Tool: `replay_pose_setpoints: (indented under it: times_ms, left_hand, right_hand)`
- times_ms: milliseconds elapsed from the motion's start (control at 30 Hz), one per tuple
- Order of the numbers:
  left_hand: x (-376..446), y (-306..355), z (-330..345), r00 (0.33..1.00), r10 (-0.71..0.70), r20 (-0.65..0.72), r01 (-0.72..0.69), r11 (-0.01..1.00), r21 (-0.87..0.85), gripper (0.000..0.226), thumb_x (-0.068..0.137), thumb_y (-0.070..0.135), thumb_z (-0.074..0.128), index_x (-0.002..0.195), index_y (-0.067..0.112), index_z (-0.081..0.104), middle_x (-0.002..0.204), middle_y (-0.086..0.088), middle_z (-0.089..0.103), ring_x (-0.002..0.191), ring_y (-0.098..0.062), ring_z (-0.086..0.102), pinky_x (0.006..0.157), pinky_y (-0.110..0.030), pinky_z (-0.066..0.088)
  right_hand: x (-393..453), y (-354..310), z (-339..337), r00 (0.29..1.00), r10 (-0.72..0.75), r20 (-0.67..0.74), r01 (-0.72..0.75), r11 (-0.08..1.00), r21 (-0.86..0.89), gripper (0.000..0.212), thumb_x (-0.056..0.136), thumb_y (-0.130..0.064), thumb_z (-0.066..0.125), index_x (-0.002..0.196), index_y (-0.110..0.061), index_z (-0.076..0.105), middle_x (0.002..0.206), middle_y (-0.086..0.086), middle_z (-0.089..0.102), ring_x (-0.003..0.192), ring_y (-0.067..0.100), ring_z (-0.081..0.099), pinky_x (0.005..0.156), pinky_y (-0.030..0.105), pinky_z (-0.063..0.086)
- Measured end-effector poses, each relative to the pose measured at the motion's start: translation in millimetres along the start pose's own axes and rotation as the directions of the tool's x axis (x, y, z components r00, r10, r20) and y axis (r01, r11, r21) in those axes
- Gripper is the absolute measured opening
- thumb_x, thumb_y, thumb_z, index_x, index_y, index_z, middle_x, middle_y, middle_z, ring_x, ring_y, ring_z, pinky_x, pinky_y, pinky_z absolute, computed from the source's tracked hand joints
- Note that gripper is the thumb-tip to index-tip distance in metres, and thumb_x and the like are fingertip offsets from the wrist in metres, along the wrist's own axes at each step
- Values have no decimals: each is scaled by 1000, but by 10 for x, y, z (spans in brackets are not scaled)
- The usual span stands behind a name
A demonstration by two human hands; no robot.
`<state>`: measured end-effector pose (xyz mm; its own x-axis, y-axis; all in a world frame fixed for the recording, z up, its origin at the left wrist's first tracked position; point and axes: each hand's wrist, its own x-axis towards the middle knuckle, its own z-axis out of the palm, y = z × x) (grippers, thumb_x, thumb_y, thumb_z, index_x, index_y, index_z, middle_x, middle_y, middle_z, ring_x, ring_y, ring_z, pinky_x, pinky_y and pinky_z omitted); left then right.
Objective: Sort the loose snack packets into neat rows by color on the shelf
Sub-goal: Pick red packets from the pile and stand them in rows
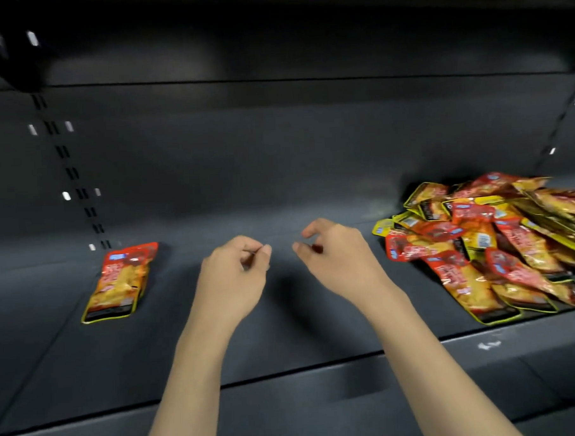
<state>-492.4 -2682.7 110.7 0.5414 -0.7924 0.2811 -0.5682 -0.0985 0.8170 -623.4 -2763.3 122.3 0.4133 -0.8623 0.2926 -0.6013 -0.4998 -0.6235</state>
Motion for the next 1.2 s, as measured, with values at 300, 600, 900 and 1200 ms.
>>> replay_pose_setpoints:
  times_ms: [300,600,900,1200]
  left_hand:
    - [-307,583,1080,999,-51,3,51,998,41,10,89,31,58,80,28,61,73,12,68,78,-11,65,76,-28,50]
    - [-212,918,1587,989,-64,135,47,991,125,17,89,37,59,100,24,62,79,10,61,81,-15,57,72,-22,40]
    - [-211,1130,2210,924,-171,341,46,938,344,52,83,60,54,117,22,49,100,-1,64,96,-23,60,78,-34,49]
    - [-415,1485,2574,943,-247,224,151,915,373,93,65,51,79,139,20,30,126,-4,56,117,-27,53,89,-36,46]
  right_hand:
    - [-99,1008,-902,1000,-17,25,17,1000,-12,26,90,-31,61,110,-14,64,102,4,68,101,22,60,79,24,38]
    - [-136,1480,-1329,998,55,-16,-55,998,10,15,90,-31,61,101,-20,65,77,-6,55,78,17,56,62,22,29]
    - [-129,1952,-1672,992,108,-58,-110,993,-41,16,93,-26,57,103,-17,64,72,-4,56,57,14,54,55,16,46]
    - [-67,2363,-1912,998,49,-26,-49,999,-4,12,93,-17,54,91,-21,65,77,-11,59,65,9,55,57,16,37]
